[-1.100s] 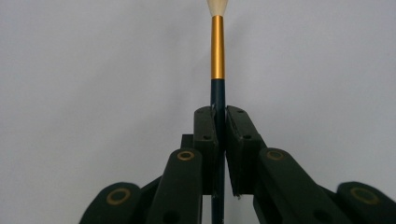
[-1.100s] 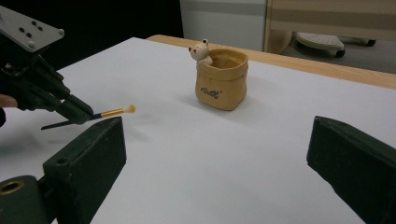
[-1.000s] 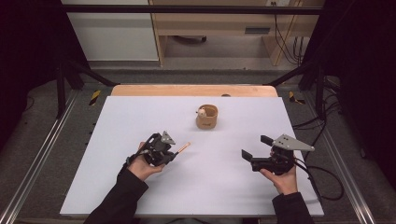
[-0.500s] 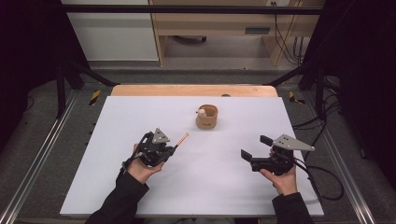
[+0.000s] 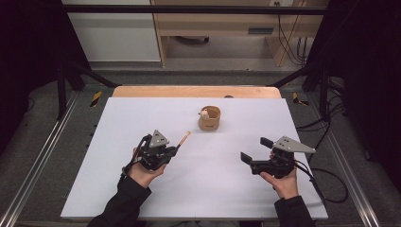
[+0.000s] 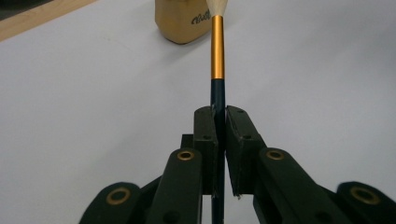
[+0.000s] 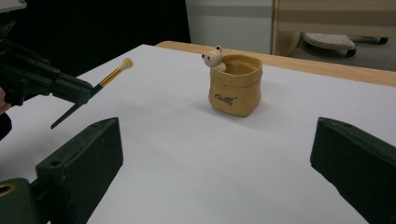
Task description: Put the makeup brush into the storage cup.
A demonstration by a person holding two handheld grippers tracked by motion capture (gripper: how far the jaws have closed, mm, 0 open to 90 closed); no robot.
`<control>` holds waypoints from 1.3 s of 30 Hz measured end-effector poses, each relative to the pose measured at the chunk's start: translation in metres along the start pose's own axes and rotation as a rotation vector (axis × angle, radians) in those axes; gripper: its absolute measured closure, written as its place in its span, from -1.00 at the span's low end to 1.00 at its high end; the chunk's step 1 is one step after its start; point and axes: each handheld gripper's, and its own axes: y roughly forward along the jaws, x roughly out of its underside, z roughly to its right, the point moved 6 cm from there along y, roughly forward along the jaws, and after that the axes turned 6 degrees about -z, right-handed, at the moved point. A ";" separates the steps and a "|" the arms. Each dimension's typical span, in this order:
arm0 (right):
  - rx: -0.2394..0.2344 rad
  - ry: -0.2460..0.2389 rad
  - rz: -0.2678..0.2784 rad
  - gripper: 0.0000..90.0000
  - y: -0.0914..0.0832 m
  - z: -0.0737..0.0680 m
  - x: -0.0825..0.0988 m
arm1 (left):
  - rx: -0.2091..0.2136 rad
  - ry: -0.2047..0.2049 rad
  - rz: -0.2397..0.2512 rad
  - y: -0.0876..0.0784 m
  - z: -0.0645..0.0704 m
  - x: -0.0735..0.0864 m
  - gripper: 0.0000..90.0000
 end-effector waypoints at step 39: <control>-0.015 0.062 0.092 -0.88 0.023 -0.027 -0.053 | -0.051 -0.095 0.178 -0.017 -0.004 -0.021 0.85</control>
